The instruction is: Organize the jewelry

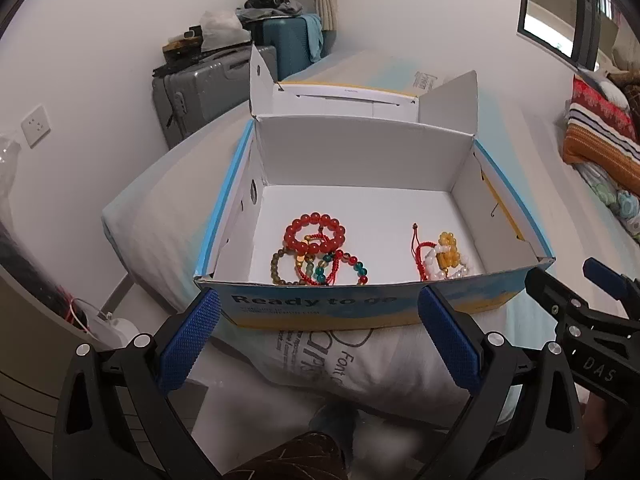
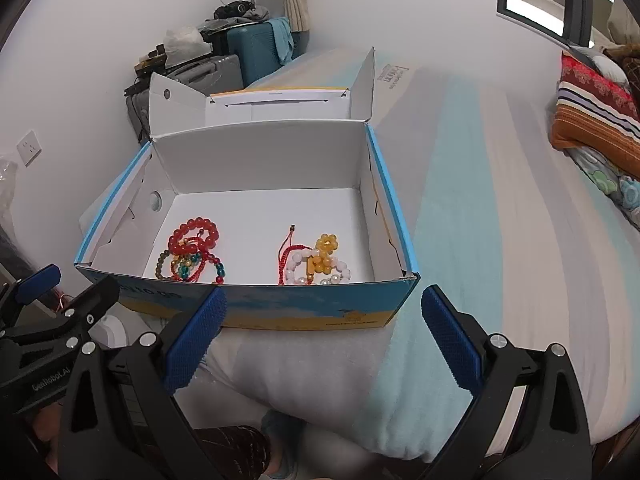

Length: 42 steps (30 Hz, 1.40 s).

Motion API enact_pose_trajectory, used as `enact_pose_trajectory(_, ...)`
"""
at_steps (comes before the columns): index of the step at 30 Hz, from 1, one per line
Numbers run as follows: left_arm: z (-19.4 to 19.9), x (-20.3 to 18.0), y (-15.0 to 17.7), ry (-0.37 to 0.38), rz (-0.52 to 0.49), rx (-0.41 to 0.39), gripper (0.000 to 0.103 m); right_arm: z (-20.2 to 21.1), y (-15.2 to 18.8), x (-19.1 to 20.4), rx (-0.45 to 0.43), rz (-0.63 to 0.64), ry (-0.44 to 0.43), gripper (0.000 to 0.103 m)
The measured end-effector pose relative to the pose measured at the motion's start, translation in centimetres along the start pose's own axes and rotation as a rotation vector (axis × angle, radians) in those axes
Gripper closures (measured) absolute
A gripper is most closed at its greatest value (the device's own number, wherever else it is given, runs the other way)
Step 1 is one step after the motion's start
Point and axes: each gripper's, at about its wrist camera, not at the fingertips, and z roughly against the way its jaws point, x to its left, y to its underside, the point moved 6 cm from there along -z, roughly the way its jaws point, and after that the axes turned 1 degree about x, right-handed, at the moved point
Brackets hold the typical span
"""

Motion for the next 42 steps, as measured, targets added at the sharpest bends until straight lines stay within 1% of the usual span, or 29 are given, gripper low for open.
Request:
enact_pose_trajectory(5,-0.16,0.08,0.05,0.001,0.005,0.003,0.006,0.27,-0.02,0.01,-0.009,0.0,0.005,0.009)
enact_pose_trajectory(11,0.08,0.28,-0.15,-0.008,0.017,-0.011,0.006,0.31,-0.04,-0.04,-0.009,-0.002,0.003,0.009)
enact_pose_trajectory(17,0.2,0.41,-0.32,0.012,0.036,-0.006,0.006,0.46,0.04,0.0,-0.011,0.001,0.002,0.009)
enact_pose_trajectory(29,0.22,-0.09,-0.28,0.022,0.025,-0.003,0.006,0.54,0.06,0.38,-0.01,0.016,-0.001,0.009)
enact_pose_trajectory(42,0.21,-0.03,-0.35,-0.01,0.024,-0.013,0.006,0.54,0.08,0.44,-0.011,0.016,0.0,0.009)
